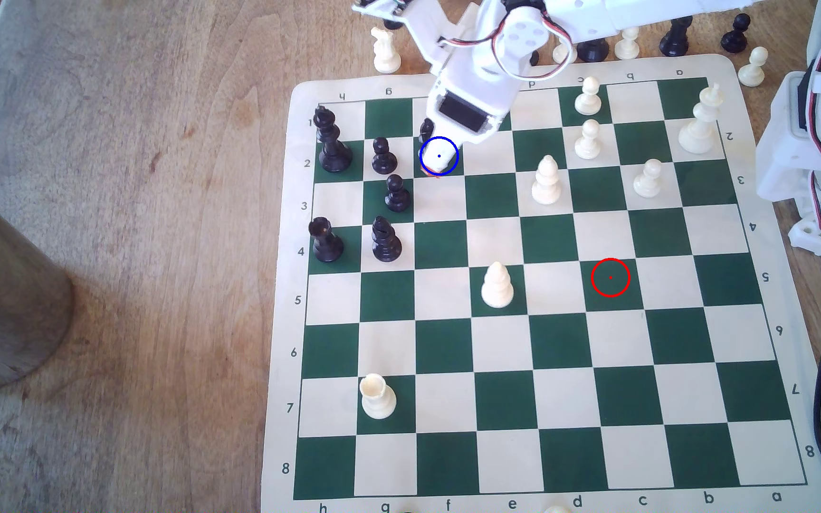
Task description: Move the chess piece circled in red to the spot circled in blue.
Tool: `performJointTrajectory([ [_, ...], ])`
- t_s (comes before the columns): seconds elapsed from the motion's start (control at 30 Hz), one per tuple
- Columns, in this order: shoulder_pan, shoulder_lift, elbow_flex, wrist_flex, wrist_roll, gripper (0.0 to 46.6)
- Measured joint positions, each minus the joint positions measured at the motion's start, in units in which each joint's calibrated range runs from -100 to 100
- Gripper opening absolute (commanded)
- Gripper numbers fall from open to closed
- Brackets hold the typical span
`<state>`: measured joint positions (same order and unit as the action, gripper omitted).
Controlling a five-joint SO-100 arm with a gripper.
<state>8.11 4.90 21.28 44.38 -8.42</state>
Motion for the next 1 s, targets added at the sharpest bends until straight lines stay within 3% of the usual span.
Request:
performJointTrajectory([
  [0.3, 0.0, -10.0, 4.2, 7.1, 0.6, 21.1],
  [0.47, -0.1, -20.7, 14.2, 7.3, 0.8, 21.6],
  [0.67, -4.6, -42.1, 31.8, 11.0, 0.8, 21.2],
  [1.0, -9.1, -73.3, 38.4, 27.8, 0.6, 21.1],
])
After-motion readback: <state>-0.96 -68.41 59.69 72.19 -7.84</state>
